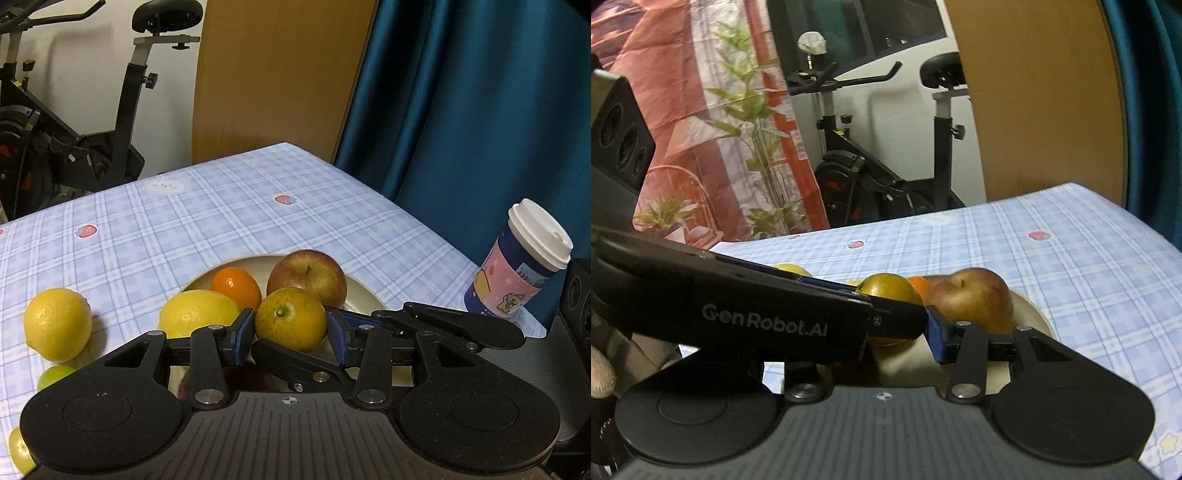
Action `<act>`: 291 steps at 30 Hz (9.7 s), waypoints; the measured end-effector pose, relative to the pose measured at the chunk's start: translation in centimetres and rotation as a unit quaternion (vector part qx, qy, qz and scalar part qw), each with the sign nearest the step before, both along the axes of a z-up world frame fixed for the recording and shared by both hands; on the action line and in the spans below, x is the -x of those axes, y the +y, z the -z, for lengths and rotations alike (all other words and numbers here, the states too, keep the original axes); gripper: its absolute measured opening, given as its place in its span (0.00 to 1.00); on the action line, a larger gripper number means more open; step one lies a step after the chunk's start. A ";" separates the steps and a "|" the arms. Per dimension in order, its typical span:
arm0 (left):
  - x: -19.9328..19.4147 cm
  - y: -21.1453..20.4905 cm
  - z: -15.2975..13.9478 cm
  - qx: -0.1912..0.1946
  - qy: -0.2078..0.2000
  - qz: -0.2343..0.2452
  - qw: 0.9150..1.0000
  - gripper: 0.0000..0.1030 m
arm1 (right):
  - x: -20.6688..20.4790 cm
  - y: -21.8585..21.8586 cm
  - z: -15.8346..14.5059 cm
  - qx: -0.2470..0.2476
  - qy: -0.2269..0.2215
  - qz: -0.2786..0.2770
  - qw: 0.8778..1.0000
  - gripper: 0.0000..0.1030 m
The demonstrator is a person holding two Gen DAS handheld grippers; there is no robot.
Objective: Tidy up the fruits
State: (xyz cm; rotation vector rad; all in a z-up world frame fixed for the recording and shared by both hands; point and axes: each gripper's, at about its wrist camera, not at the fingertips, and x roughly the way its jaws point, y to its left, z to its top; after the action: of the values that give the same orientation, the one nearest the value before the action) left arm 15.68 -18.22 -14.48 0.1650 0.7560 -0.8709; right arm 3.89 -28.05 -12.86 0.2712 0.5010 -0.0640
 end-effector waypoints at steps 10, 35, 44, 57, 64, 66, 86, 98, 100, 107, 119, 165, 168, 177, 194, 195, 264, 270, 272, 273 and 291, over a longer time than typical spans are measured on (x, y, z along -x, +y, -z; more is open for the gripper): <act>0.6 0.3 0.0 0.000 -0.013 -0.003 1.000 0.44 | 0.1 0.0 0.4 -0.010 0.005 0.001 1.000 0.47; 2.0 19.1 -4.4 0.068 -0.074 -0.282 0.954 0.45 | 0.8 5.1 0.1 0.062 -0.056 -0.080 0.993 0.47; -1.9 19.6 -6.7 0.093 -0.070 -0.275 0.954 0.54 | -1.9 6.7 -1.8 0.085 -0.045 -0.106 0.990 0.47; -9.3 16.9 -2.2 0.078 0.042 -0.219 0.972 0.66 | -12.4 9.7 -2.5 0.083 0.067 -0.139 0.984 0.68; -11.5 15.9 1.0 0.089 0.105 -0.189 0.972 0.66 | -16.2 9.7 -0.3 0.050 0.121 -0.121 0.984 0.70; -11.9 15.8 1.7 0.092 0.116 -0.184 0.972 0.66 | -17.1 9.4 -0.1 0.036 0.129 -0.117 0.984 0.70; -11.3 14.9 3.4 0.108 0.127 -0.148 0.975 0.55 | -18.5 8.8 0.9 0.002 0.157 -0.117 0.981 0.68; -4.8 11.5 -2.8 0.111 0.044 -0.079 0.990 0.52 | -11.0 9.2 -1.6 0.027 0.042 -0.093 0.994 0.64; -4.0 9.8 -2.8 0.089 0.034 -0.070 0.993 0.51 | -10.0 8.6 -2.0 0.016 0.032 -0.093 0.995 0.55; -4.5 10.3 -1.4 0.098 0.067 -0.102 0.988 0.45 | -9.1 7.8 -1.9 0.026 0.055 -0.083 0.995 0.45; -9.2 15.0 -1.1 0.113 0.072 -0.200 0.971 0.46 | -9.2 7.0 -1.2 0.021 0.071 -0.101 0.992 0.44; -7.5 16.2 -1.5 0.108 0.062 -0.190 0.974 0.58 | -17.0 6.1 -0.9 0.100 0.173 -0.157 0.967 0.57; -6.6 16.5 -1.8 0.105 0.060 -0.184 0.976 0.63 | -15.6 7.1 -1.4 0.099 0.155 -0.161 0.970 0.57; -4.4 16.9 -1.9 0.092 0.056 -0.172 0.979 0.63 | -12.2 9.4 -2.1 0.093 0.116 -0.176 0.973 0.57; -1.6 19.2 -1.4 0.103 0.072 -0.174 0.977 0.64 | -7.6 9.3 -1.9 0.062 0.100 -0.184 0.976 0.57; -1.5 19.3 -1.2 0.102 0.074 -0.174 0.977 0.64 | -7.4 9.2 -1.8 0.056 0.101 -0.186 0.976 0.57; 0.7 -2.0 1.3 0.045 0.088 0.022 0.995 0.59 | 0.2 -0.8 0.2 0.063 0.160 -0.024 0.985 0.57; 0.5 -1.7 0.9 0.049 0.078 0.011 0.996 0.59 | -0.3 -1.4 1.0 0.064 0.176 0.001 0.982 0.57; 0.6 -1.6 0.8 0.047 0.074 0.008 0.996 0.60 | -0.6 -1.3 1.0 0.073 0.179 0.005 0.981 0.57; 0.6 -1.5 0.8 0.047 0.071 0.006 0.996 0.60 | -0.7 -1.2 0.9 0.081 0.181 0.007 0.980 0.57; -0.1 3.0 -2.1 0.059 0.032 -0.061 0.996 0.67 | -1.4 -0.5 -1.3 0.132 0.152 0.041 0.979 0.69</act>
State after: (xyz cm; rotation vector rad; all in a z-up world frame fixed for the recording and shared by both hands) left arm 15.77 -15.23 -12.34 -0.0130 0.7643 -0.8046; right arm 5.29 -28.52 -11.55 0.0198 0.7780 -0.2530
